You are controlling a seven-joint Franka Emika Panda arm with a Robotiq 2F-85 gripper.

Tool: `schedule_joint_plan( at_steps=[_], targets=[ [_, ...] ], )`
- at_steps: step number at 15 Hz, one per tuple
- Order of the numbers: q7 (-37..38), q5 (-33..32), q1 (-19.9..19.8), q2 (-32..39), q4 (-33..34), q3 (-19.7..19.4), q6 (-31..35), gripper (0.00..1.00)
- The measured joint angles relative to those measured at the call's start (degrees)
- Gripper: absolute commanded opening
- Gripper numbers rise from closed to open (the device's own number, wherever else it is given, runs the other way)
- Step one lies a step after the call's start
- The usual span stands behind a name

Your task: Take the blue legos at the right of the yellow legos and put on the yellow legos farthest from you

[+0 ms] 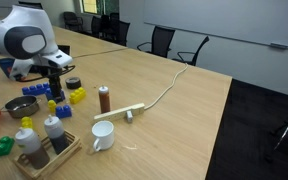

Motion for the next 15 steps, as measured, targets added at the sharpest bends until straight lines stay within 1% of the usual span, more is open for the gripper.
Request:
schedule_joint_plan(
  at_steps=[7, 15],
  targets=[
    [-1.3, -0.28, 0.07, 1.14, 0.26, -0.15, -0.11, 1.0],
    [-9.13, -0.47, 0.37, 6.09, 2.41, -0.17, -0.11, 1.0]
  ],
)
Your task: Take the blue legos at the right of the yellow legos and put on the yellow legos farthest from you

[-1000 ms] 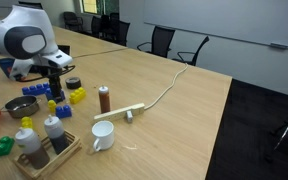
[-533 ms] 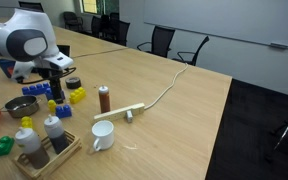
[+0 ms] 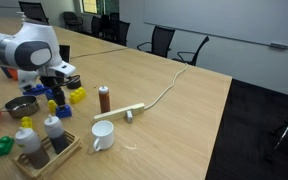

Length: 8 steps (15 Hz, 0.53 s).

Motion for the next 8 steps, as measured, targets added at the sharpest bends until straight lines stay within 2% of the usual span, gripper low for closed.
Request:
schedule_joint_plan(
  at_steps=[8],
  targets=[
    [-1.28, 0.14, 1.25, 2.51, 0.98, -1.34, 0.9, 1.0]
  ],
)
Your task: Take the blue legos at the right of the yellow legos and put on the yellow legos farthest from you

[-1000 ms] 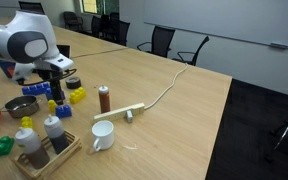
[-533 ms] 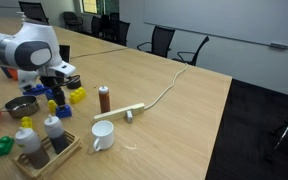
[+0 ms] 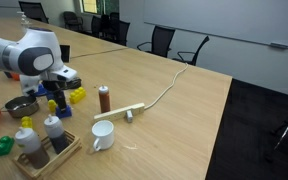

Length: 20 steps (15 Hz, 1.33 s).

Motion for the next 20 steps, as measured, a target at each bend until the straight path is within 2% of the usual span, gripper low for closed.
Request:
schedule_joint_plan(
  at_steps=[7, 13, 14, 15, 20],
  targets=[
    [9.94, 0.15, 3.07, 0.47, -0.11, -4.28, 4.34, 1.0],
    [17.0, 0.18, 4.74, 1.23, -0.63, -4.56, 4.35, 1.0],
    [17.58, 0.18, 4.88, 1.37, -0.69, -4.56, 4.35, 0.91],
    [17.92, 0.18, 4.93, 1.45, -0.76, -4.56, 4.35, 0.74],
    [18.18, 0.11, 4.93, 1.5, -0.94, -4.68, 4.35, 0.38]
  ],
)
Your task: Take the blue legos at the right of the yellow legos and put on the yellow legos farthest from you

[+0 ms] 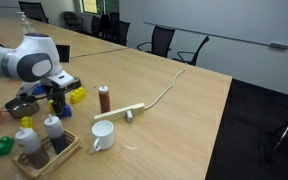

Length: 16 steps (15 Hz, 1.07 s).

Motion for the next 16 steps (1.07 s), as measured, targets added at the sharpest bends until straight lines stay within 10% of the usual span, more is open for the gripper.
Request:
schedule_joint_plan(
  at_steps=[5, 16],
  targets=[
    [0.0, -0.01, 0.0, 0.0, -0.03, 0.0, 0.0, 0.1],
    [-8.27, -0.02, -0.85, -1.55, 3.18, 0.64, -1.98, 0.1]
  ],
)
